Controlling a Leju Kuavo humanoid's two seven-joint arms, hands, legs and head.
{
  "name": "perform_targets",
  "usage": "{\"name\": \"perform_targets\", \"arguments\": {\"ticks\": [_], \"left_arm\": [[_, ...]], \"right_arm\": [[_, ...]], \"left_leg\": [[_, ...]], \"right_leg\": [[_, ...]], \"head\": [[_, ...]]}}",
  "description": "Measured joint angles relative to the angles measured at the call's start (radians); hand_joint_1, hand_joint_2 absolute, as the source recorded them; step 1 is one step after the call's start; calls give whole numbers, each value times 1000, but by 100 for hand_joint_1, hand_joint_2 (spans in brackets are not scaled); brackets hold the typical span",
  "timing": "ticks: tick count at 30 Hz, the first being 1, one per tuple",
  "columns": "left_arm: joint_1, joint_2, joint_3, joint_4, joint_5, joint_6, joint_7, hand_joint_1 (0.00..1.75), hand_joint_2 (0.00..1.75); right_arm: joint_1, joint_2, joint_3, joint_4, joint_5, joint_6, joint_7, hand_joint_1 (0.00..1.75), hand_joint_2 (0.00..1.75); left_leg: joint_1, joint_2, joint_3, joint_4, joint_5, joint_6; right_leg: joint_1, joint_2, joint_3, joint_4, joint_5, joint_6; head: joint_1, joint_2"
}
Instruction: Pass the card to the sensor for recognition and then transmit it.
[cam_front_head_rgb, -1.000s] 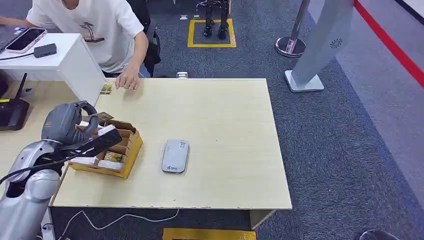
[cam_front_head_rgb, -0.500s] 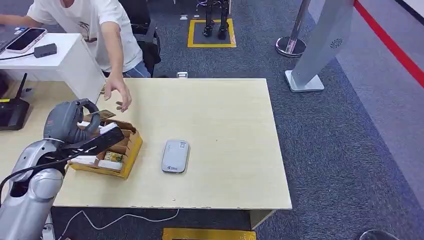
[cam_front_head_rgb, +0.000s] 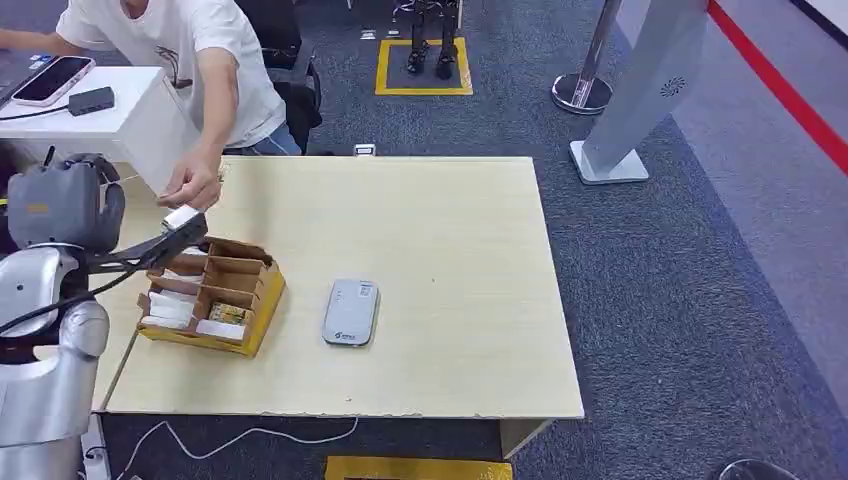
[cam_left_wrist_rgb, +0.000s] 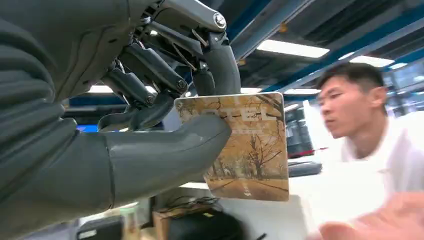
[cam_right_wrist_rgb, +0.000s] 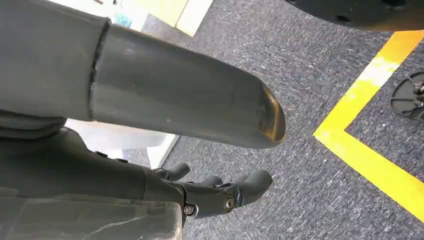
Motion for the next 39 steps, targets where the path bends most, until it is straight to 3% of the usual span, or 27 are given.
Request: {"name": "perform_targets", "arguments": {"ticks": [10,35,36,37,38,39], "left_arm": [[-65,-69,70,94,-21,-7,-29,175,175],[-100,-161,76,143,-26,-17,-46,175,175],[-100,-163,76,144,-25,-17,-47,65,175],[-100,-164,76,145,-23,-17,-48,0,175],[-100,-165,76,147,-22,-17,-49,0,0],[-100,-166,76,148,-21,-16,-49,0,0]], "right_arm": [[0,0,9,0,0,0,3,0,0],[0,0,9,0,0,0,0,0,0],[0,0,9,0,0,0,1,0,0],[0,0,9,0,0,0,3,0,0],[0,0,9,0,0,0,5,0,0],[0,0,9,0,0,0,6,0,0]], "left_leg": [[0,0,0,0,0,0],[0,0,0,0,0,0],[0,0,0,0,0,0],[0,0,0,0,0,0],[0,0,0,0,0,0],[0,0,0,0,0,0]], "right_leg": [[0,0,0,0,0,0],[0,1,0,0,0,0],[0,1,0,0,0,0],[0,1,0,0,0,0],[0,1,0,0,0,0],[0,1,0,0,0,0]], "head": [[0,0],[-1,0],[-1,0],[-1,0],[-1,0],[-1,0]]}}
